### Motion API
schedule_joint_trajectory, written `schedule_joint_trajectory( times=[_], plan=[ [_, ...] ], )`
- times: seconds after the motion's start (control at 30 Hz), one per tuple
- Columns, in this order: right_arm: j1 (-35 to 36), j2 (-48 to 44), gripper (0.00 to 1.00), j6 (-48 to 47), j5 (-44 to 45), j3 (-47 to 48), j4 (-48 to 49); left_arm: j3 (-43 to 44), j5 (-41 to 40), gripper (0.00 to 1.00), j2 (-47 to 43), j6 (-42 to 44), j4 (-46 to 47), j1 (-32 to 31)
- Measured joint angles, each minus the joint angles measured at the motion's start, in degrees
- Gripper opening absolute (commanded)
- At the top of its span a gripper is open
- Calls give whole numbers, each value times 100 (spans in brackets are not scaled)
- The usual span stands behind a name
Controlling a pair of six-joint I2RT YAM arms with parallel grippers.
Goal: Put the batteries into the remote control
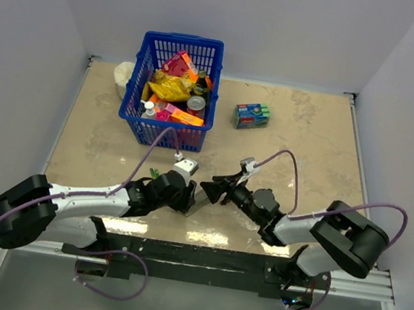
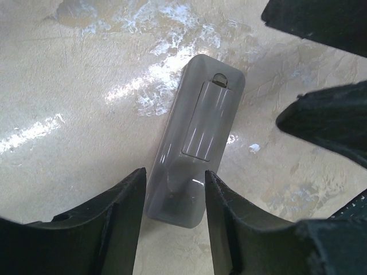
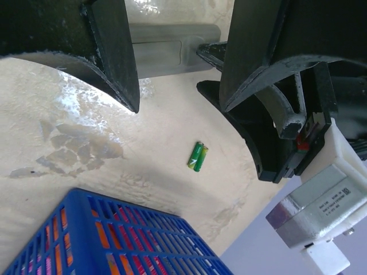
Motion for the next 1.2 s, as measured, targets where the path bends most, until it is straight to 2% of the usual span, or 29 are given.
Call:
schedule_joint_trajectory(
  times=[0.07,0.17,0.27,0.5,0.73,1.2],
  plan=[
    [0,-332,60,-72,90,59,-474,0,-2,50,2,0,22,0],
    [0,-916,60,-223,275,553,-1899,0,-2,50,81,4,85,0],
    [-17,-1266,59,-361,393,944,-2868,37,-7,50,271,9,94,0],
    [-133,-1139,57,-424,372,1397,-4465,328,-61,49,645,22,94,2],
    [-282,-514,55,-365,140,1613,-5088,496,-173,49,691,151,177,42],
    [-345,68,46,-234,-251,1781,-5198,741,-240,49,1176,306,162,114]
  ],
)
